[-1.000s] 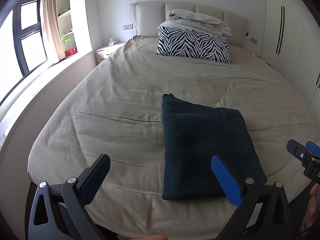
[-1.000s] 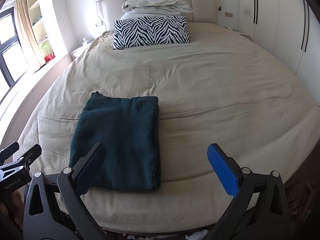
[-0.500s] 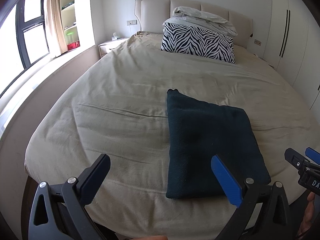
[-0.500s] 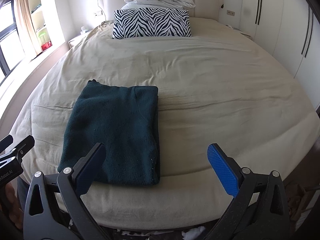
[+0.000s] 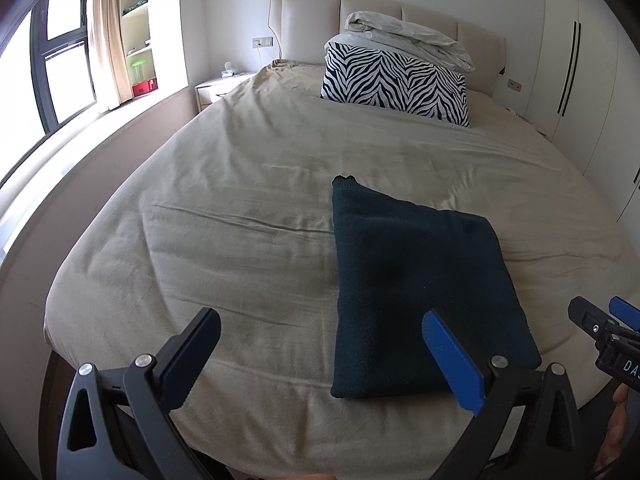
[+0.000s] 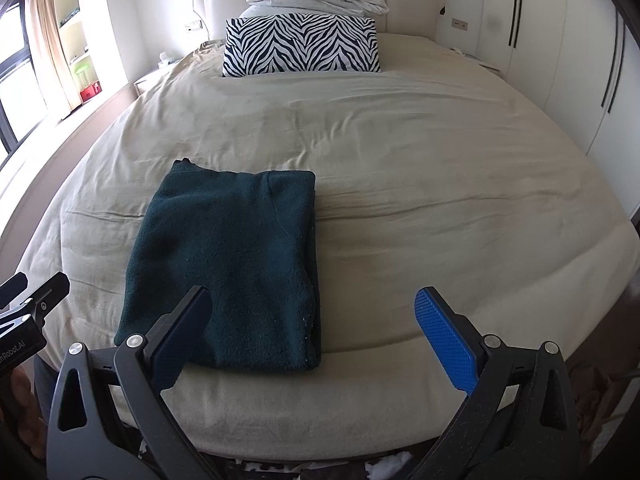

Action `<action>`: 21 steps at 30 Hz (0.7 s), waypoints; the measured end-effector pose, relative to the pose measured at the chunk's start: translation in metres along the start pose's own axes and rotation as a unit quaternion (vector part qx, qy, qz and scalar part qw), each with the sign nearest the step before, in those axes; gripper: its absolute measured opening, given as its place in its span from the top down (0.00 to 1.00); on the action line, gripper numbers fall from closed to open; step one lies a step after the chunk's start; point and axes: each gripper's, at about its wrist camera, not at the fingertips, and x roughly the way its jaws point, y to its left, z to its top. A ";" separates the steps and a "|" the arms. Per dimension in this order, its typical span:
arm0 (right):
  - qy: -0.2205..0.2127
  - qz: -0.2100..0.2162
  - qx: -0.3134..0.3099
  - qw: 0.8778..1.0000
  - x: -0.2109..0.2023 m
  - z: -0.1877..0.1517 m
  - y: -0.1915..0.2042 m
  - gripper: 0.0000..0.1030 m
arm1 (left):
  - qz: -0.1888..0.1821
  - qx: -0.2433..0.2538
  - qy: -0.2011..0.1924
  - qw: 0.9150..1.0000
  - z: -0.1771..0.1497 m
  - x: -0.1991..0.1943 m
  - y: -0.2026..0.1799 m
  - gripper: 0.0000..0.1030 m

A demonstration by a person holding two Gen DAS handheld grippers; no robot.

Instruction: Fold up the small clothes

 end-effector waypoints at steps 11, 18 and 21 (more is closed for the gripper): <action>-0.001 -0.001 0.003 1.000 0.000 0.000 0.000 0.00 | -0.003 0.001 0.001 1.000 0.000 0.004 0.000 0.00; 0.000 -0.001 0.002 1.000 0.000 0.000 0.001 0.00 | -0.003 0.001 0.000 1.000 0.000 0.003 0.000 0.00; 0.002 -0.001 0.003 1.000 0.000 -0.001 0.001 0.00 | -0.003 0.001 0.001 1.000 0.000 0.003 0.000 0.00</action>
